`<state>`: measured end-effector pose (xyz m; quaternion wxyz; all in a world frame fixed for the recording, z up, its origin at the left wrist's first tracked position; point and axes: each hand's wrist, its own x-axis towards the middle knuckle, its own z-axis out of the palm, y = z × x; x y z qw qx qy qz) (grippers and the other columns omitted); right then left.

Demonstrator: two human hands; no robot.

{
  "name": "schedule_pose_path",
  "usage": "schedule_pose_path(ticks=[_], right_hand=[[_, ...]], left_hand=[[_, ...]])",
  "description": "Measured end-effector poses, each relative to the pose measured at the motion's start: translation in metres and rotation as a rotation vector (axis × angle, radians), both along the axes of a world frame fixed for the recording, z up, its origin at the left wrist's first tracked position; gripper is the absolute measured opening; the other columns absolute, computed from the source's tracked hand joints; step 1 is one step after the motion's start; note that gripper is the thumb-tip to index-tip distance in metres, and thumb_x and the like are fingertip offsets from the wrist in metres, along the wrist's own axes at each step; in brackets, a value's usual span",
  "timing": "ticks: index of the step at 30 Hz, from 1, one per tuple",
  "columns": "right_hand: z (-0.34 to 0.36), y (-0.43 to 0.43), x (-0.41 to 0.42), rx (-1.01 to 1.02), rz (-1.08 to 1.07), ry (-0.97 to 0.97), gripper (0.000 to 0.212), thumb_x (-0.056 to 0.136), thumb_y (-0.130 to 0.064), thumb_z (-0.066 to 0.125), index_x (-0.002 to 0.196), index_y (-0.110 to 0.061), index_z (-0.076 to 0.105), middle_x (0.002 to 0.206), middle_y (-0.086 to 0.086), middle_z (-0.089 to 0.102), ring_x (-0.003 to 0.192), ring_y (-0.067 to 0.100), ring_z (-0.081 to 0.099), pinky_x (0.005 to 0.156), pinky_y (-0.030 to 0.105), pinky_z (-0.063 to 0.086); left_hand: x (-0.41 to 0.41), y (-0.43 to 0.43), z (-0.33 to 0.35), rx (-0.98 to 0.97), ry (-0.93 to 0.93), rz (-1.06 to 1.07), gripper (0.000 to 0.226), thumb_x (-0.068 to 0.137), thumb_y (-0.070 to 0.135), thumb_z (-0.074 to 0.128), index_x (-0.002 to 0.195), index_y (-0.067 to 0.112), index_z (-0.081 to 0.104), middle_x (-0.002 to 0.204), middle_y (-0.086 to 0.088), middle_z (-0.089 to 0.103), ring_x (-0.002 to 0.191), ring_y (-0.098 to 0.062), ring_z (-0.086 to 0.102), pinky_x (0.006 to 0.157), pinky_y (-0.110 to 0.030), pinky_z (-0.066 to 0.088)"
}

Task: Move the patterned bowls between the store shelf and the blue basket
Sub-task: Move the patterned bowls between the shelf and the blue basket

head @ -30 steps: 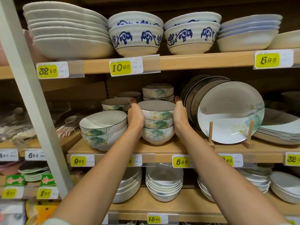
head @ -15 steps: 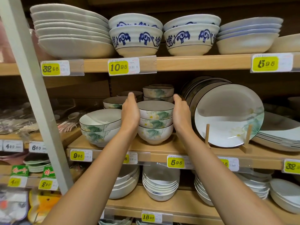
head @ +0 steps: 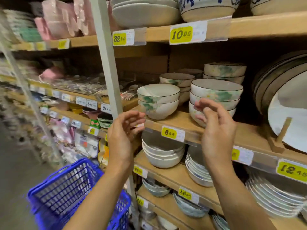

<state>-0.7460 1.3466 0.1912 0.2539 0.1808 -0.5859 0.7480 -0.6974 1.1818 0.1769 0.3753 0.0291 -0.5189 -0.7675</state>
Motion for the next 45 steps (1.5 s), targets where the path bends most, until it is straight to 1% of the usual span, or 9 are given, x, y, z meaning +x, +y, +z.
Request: schedule_pose_path(ticks=[2,4,11,19,23,27,35,41,45], right_hand=[[-0.012,-0.025,0.009,-0.028,0.114,-0.090,0.024,0.088,-0.021,0.045,0.094,-0.024,0.069,0.095,0.000,0.073,0.093,0.013,0.069,0.077,0.026,0.055],[-0.023,-0.049,0.016,-0.022,0.200,-0.151,0.024,0.092,-0.015,0.046,0.090,-0.022,0.069,0.090,0.004,0.073,0.088,0.019,0.070,0.070,0.025,0.055],[-0.060,-0.151,0.051,0.013,0.458,-0.323,0.033,0.095,0.001,0.038,0.083,-0.010,0.067,0.070,0.005,0.072,0.065,0.016,0.067,0.058,0.019,0.054],[-0.109,-0.267,0.097,0.122,0.587,-0.496,0.028,0.093,-0.001,0.042,0.084,-0.006,0.068,0.073,0.010,0.072,0.062,0.016,0.067,0.056,0.018,0.054],[-0.136,-0.321,0.110,0.193,0.653,-0.553,0.026,0.093,-0.004,0.046,0.083,-0.009,0.069,0.076,0.010,0.074,0.065,0.017,0.069,0.056,0.019,0.054],[-0.162,-0.366,0.115,0.233,0.695,-0.587,0.027,0.093,-0.005,0.048,0.079,-0.013,0.070,0.073,0.009,0.074,0.063,0.016,0.070,0.053,0.017,0.053],[-0.208,-0.428,0.101,0.303,0.702,-0.715,0.027,0.094,-0.008,0.046,0.082,-0.015,0.069,0.076,0.008,0.074,0.065,0.016,0.070,0.057,0.022,0.055],[-0.237,-0.471,0.069,0.319,0.633,-0.784,0.027,0.095,-0.008,0.045,0.085,-0.013,0.070,0.075,0.006,0.073,0.063,0.012,0.069,0.057,0.019,0.055],[-0.251,-0.500,0.036,0.308,0.569,-0.820,0.027,0.095,-0.008,0.045,0.084,-0.014,0.069,0.085,0.012,0.073,0.077,0.023,0.070,0.072,0.034,0.055]], left_hand=[[0.019,-0.023,-0.010,0.018,-0.035,0.039,0.035,0.097,0.015,0.033,0.090,0.007,0.067,0.083,-0.009,0.074,0.079,-0.018,0.070,0.071,-0.030,0.058],[0.034,-0.046,-0.015,0.034,-0.063,0.074,0.034,0.097,0.012,0.032,0.090,0.006,0.066,0.080,-0.008,0.074,0.076,-0.019,0.071,0.067,-0.027,0.059],[0.101,-0.136,-0.034,0.087,-0.097,0.188,0.034,0.096,0.012,0.033,0.089,0.007,0.066,0.081,-0.010,0.073,0.075,-0.020,0.069,0.062,-0.024,0.057],[0.183,-0.247,-0.068,0.169,-0.261,0.301,0.033,0.094,0.014,0.035,0.091,0.004,0.066,0.084,-0.013,0.073,0.071,-0.020,0.068,0.061,-0.026,0.055],[0.210,-0.283,-0.092,0.217,-0.362,0.326,0.034,0.095,0.014,0.033,0.090,0.003,0.065,0.079,-0.011,0.073,0.064,-0.017,0.066,0.054,-0.022,0.053],[0.227,-0.311,-0.113,0.247,-0.448,0.385,0.034,0.094,0.012,0.031,0.089,0.004,0.064,0.074,-0.008,0.074,0.062,-0.016,0.066,0.053,-0.022,0.053],[0.220,-0.368,-0.142,0.256,-0.605,0.398,0.031,0.092,0.009,0.033,0.086,0.005,0.063,0.075,-0.011,0.071,0.061,-0.020,0.062,0.053,-0.024,0.053],[0.177,-0.423,-0.162,0.201,-0.688,0.325,0.031,0.093,0.012,0.034,0.088,0.006,0.064,0.079,-0.012,0.073,0.069,-0.024,0.063,0.062,-0.031,0.053],[0.123,-0.462,-0.171,0.139,-0.749,0.223,0.032,0.093,0.011,0.034,0.088,0.005,0.065,0.076,-0.009,0.073,0.070,-0.023,0.063,0.059,-0.026,0.054]])
